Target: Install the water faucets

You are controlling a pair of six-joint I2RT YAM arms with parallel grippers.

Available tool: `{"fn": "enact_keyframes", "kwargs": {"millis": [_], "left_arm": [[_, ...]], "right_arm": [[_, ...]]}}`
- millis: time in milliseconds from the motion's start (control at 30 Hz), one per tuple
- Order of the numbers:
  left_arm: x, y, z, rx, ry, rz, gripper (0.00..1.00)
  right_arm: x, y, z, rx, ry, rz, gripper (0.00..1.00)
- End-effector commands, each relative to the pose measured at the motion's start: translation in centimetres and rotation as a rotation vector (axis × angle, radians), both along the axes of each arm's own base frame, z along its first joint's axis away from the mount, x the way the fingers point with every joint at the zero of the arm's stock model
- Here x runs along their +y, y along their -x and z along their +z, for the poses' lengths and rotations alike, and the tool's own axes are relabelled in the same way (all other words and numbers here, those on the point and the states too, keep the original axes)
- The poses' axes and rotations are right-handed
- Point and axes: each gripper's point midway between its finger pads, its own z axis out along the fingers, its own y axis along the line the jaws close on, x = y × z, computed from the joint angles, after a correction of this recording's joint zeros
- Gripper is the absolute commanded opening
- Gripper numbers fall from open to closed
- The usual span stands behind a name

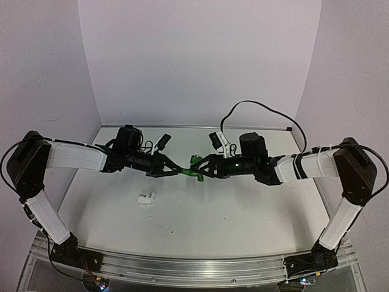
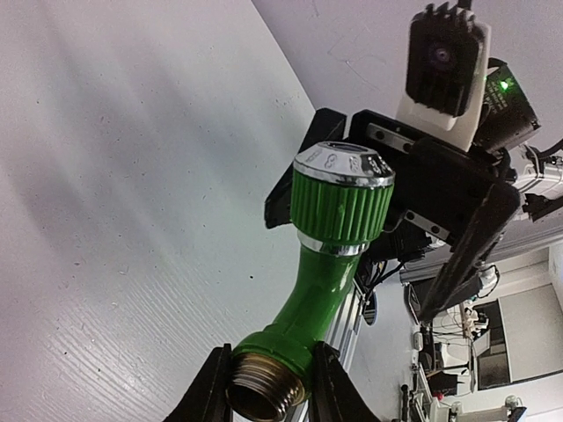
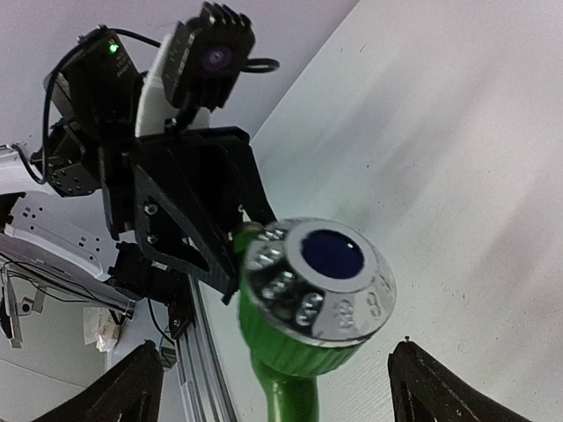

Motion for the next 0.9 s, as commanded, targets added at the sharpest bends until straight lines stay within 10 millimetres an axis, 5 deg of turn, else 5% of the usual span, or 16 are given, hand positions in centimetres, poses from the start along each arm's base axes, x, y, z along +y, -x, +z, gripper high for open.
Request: {"fn": "enact_keyframes", "kwargs": {"millis": [0,167,367,867], "left_arm": [[-0.9,-1.2,5.0,-0.132,0.103,0.004,0.0],[-0.7,-1.5,6.2,-0.148,0.149,0.042,0.0],[-0.8,-2.0,6.3,-0.142,0.171,0.073,0.0],[-1.6,-2.0,5.9,-0.129,0.176,0.055,0.0]], "right_arm": [[0.2,-1.3,4.2,-0.09,-0.045,-0.051,0.89],[1.5,-1.4,4.3,-0.004,-0.119,-0.012,0.62],[1.5,-1.3,5.7,-0.019,-0.226,-0.022,0.48],[2.1,-2.6,4.9,-0.006,-0.223,-0.052,0.38]]}}
